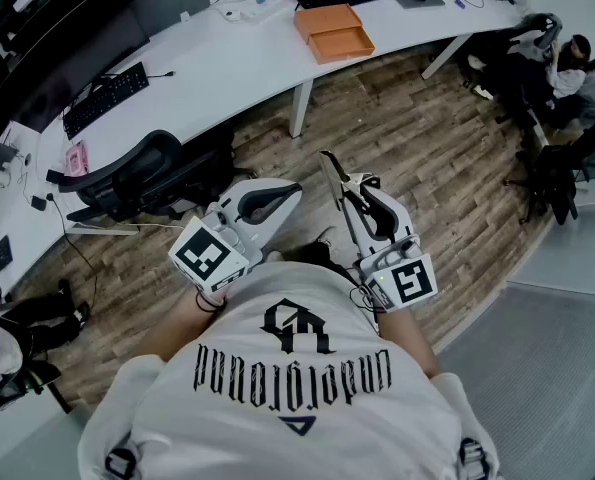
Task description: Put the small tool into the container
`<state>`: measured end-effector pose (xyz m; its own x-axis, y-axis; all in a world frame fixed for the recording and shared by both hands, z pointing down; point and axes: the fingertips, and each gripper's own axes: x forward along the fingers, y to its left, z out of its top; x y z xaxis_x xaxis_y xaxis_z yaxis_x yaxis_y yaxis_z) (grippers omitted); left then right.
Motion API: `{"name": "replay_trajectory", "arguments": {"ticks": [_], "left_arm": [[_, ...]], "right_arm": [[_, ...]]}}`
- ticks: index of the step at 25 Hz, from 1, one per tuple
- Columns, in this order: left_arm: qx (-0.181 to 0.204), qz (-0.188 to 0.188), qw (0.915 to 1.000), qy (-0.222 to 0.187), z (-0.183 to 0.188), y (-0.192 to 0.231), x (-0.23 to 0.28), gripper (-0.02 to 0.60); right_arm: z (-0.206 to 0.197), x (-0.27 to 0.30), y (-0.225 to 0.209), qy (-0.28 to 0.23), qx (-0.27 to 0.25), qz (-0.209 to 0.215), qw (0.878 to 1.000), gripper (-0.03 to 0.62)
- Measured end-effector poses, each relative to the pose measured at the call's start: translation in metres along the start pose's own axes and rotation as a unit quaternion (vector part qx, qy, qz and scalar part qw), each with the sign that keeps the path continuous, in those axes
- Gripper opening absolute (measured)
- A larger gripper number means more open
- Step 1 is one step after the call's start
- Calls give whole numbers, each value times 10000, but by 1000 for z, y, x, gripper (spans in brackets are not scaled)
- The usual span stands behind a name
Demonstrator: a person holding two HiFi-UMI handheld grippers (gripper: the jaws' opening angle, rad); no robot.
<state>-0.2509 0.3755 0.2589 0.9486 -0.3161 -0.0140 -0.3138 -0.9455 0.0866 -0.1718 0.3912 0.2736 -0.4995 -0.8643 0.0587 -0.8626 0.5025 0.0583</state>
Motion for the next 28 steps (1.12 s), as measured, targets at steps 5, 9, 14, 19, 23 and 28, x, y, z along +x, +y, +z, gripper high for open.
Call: {"name": "replay_trajectory", "arguments": {"ticks": [5,9,14,19,23,28], "left_arm": [[-7,-29,10000,13,-2,0,14,15],[-31,-73,10000,50,-7,0,29,15],[-101,-121,9998,121,-13,1,58,15],[-227,-166,9993,262,-27,8,98,15],[-239,-208,9990,300,-30,14,143,15],[-198,-283,9990,271,-27,15,202,15]], "right_arm": [[-6,-2,-13,18,38,-16,10000,91],[-9,-5,-26,11,68,-24,10000,91],[-16,-8,-49,65,138,97,9998,91],[-23,-12,-88,121,173,125,9997,91],[-27,-16,-133,121,186,82,9997,91],[-27,-23,-184,32,184,127,9997,91]]}}
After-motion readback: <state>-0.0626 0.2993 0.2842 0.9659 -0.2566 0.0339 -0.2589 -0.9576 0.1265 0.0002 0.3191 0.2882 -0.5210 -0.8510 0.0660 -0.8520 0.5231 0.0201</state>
